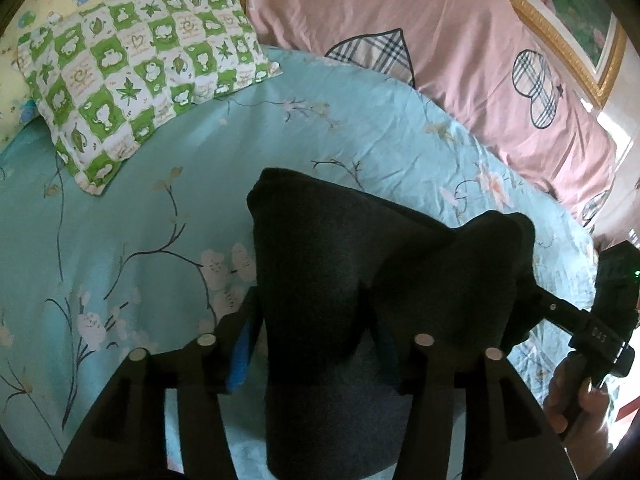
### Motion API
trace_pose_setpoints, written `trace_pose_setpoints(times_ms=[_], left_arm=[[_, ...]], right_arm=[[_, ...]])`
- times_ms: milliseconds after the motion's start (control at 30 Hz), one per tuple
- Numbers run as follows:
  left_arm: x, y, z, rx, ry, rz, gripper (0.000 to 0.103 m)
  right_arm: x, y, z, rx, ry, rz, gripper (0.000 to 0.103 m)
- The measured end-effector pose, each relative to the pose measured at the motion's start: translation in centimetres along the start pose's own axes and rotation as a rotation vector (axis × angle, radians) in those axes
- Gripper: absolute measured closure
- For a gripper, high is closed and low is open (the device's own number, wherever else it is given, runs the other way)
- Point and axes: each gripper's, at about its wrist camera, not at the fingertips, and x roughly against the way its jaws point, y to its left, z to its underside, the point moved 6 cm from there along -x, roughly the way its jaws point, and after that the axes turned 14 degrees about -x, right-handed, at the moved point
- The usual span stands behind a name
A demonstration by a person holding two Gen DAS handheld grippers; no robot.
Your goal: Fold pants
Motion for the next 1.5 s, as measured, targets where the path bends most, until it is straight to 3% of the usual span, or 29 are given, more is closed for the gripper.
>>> trace_pose_setpoints(times_ms=[67, 333, 467, 700, 1067, 1333, 1500], left_arm=[[0.1, 0.2, 0.1, 0.003, 0.003, -0.002, 0.045], [2.6, -0.1, 0.6, -0.024, -0.030, -0.029, 0.035], [4.0, -0.9, 1.1, -0.059, -0.047, -0.051, 0.024], [6.1, -2.4, 2.3, -0.124, -0.069, -0.081, 0.022], [6.7, -4.2, 5.2, -0.189, -0.052, -0.172, 0.020], [7.0, -4.0, 6.3, -0.176, -0.053, -0.224, 0.020], [6.5, -4.0, 6.9, -0.158, -0.034, -0.214, 0.019]], right_arm=[[-0.1, -0.3, 0.0, 0.013, -0.013, 0.010, 0.031], [1.1, 0.5, 0.6, 0.025, -0.035, -0.032, 0.031], [2.5, 2.0, 1.4, 0.081, -0.050, -0.054, 0.020], [4.8, 4.1, 3.0, 0.181, -0.081, -0.051, 0.014], [5.9, 5.9, 6.1, 0.384, -0.082, 0.036, 0.004], [5.3, 5.2, 6.9, 0.406, -0.048, 0.080, 0.003], [5.0, 4.7, 7.2, 0.406, -0.036, 0.090, 0.003]])
